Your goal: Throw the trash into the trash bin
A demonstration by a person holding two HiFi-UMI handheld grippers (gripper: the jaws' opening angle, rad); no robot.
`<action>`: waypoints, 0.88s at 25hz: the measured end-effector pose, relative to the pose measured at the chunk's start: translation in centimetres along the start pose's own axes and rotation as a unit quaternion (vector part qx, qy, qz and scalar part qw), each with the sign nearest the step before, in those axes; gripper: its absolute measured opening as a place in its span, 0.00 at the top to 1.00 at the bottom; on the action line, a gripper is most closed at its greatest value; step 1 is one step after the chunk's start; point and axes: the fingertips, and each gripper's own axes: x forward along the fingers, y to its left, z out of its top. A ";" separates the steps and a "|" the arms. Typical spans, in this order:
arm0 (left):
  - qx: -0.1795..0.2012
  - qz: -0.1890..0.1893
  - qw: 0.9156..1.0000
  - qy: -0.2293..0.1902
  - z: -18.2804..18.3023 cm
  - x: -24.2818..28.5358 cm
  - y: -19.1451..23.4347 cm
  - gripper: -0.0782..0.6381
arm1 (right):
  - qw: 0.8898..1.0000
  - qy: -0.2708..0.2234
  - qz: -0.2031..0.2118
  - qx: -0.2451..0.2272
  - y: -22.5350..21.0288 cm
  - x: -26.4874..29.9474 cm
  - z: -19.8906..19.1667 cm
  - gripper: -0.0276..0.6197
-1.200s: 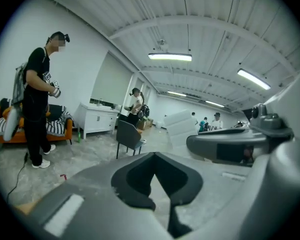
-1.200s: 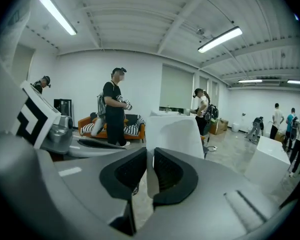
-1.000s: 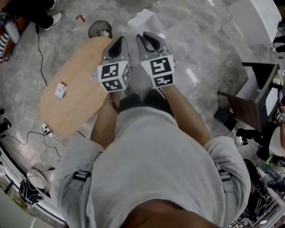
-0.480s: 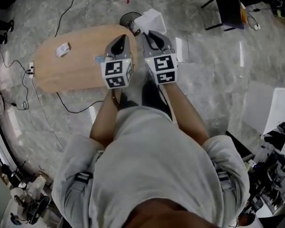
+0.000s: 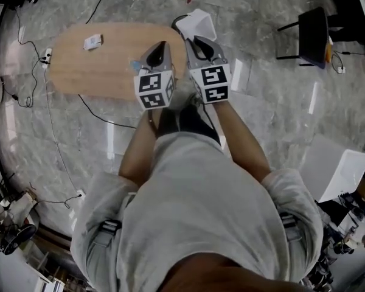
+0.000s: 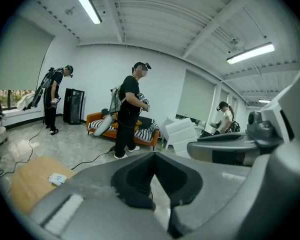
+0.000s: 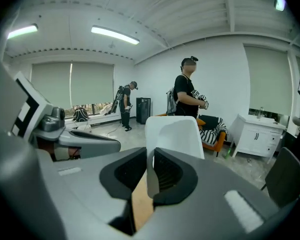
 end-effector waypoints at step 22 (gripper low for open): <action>-0.044 0.014 0.998 0.040 -2.5 10.0 7.1 0.87 | 0.998 0.065 0.002 0.017 -4.2 11.4 -2.5 0.88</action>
